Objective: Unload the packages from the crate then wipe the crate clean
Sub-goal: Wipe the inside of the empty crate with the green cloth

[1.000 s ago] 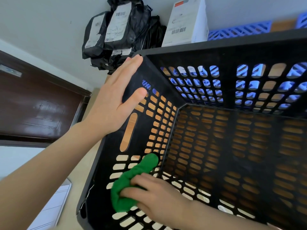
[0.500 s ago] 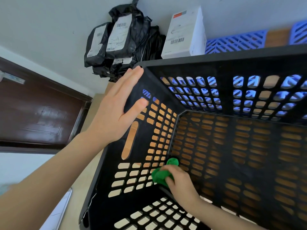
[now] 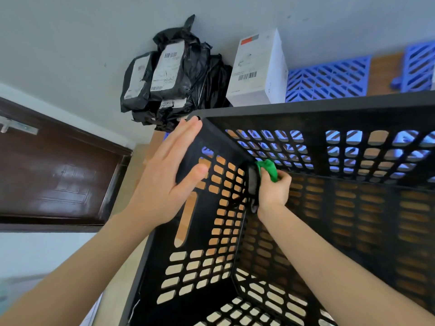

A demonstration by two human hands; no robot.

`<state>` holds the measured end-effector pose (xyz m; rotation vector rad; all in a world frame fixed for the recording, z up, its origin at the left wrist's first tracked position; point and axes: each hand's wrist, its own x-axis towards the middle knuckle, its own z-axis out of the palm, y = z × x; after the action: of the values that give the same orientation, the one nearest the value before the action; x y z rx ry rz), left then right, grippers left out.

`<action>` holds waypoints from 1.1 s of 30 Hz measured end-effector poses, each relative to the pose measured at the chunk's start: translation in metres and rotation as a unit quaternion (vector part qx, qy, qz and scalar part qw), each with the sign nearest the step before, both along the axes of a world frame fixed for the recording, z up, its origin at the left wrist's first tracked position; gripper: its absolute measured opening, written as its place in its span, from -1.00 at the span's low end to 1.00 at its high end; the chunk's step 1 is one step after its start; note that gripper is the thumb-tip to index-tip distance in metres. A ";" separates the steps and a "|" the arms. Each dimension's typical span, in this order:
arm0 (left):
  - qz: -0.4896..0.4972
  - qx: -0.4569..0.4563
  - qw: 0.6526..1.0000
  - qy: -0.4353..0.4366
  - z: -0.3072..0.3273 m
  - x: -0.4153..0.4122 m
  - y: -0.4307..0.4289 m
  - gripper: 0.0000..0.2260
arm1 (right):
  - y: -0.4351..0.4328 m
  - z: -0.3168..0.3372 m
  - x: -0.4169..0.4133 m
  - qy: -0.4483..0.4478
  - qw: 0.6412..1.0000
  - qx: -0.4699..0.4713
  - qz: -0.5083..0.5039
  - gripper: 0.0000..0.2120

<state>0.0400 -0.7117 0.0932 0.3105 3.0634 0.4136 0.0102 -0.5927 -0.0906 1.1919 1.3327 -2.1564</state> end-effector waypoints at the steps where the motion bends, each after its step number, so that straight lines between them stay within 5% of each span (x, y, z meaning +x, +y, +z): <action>1: 0.000 0.002 1.000 -0.001 0.000 0.000 0.000 -0.45 | 0.000 -0.002 0.001 -0.001 1.000 0.005 0.020 -0.71; 5: 0.002 0.014 1.000 -0.004 -0.001 -0.001 0.000 -0.44 | -0.010 -0.007 0.016 0.088 0.986 0.057 0.130 -0.72; 10: 0.002 0.037 0.999 -0.006 0.000 0.000 0.001 -0.39 | -0.024 0.019 0.004 0.045 0.997 0.021 0.054 -0.90; 14: -0.001 0.050 0.999 0.001 -0.001 0.000 0.000 -0.37 | -0.026 0.055 0.014 0.160 0.984 0.056 0.056 -0.79; 19: -0.008 0.064 0.998 0.022 -0.001 -0.001 -0.001 -0.36 | -0.030 0.107 0.027 0.421 0.900 0.096 0.058 -0.63; 22: -0.007 0.072 0.997 0.026 -0.001 0.000 -0.002 -0.36 | -0.031 0.089 0.026 0.496 0.843 0.191 0.081 -0.60; 26: 0.000 0.054 0.998 0.022 -0.001 0.000 -0.001 -0.37 | -0.032 0.028 0.036 0.395 0.867 0.275 0.131 -0.56; 31: 0.001 0.049 0.999 0.022 -0.001 0.000 0.000 -0.39 | -0.030 0.010 0.037 0.271 0.924 0.207 0.171 -0.55; 33: -0.002 0.045 0.999 0.025 -0.001 0.000 -0.001 -0.39 | -0.027 0.035 0.035 0.303 0.921 0.200 0.137 -0.59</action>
<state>0.0402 -0.7125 0.0925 0.3353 3.0968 0.5530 0.0454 -0.6201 -0.0555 0.3870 2.1307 -2.1806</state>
